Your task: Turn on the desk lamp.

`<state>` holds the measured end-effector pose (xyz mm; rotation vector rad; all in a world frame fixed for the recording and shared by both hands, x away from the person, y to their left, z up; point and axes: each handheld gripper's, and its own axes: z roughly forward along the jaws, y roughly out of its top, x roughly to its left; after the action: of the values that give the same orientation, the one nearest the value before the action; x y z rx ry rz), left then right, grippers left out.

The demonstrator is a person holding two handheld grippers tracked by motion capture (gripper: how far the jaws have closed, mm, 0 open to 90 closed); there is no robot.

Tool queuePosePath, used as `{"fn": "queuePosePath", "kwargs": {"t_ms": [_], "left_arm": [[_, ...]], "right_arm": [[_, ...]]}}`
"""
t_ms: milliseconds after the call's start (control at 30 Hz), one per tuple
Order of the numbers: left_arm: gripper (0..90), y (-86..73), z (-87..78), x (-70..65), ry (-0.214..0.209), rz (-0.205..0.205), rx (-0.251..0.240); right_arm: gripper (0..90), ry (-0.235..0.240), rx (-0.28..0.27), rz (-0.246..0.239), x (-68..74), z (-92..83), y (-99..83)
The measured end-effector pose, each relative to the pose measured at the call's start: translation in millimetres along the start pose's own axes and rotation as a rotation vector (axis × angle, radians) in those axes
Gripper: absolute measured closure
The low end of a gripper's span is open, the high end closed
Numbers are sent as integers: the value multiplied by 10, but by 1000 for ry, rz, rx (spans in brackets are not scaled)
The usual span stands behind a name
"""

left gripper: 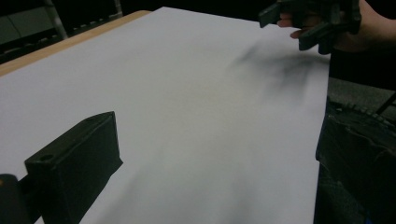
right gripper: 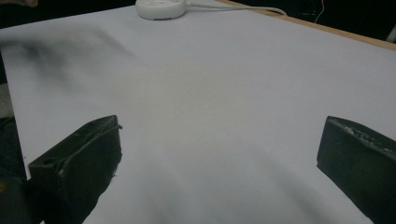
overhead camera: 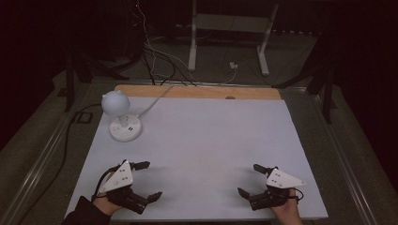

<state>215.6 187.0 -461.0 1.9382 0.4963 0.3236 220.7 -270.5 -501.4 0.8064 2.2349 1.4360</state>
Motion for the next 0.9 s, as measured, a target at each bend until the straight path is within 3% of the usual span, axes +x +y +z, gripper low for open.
{"fn": "queuePosePath", "kwargs": {"t_ms": [300,633,900], "left_arm": [[4,49,-4,56,24,-5,-1],[4,123,-21,154,50,-38,-17],[4,190,-54,277,99,-68,-35]], "right_arm": [[0,1,-1,1,-3,4,-2],[0,5,4,3,-7,5,-7],[0,0,-5,7,-11,-4,-6]]}}
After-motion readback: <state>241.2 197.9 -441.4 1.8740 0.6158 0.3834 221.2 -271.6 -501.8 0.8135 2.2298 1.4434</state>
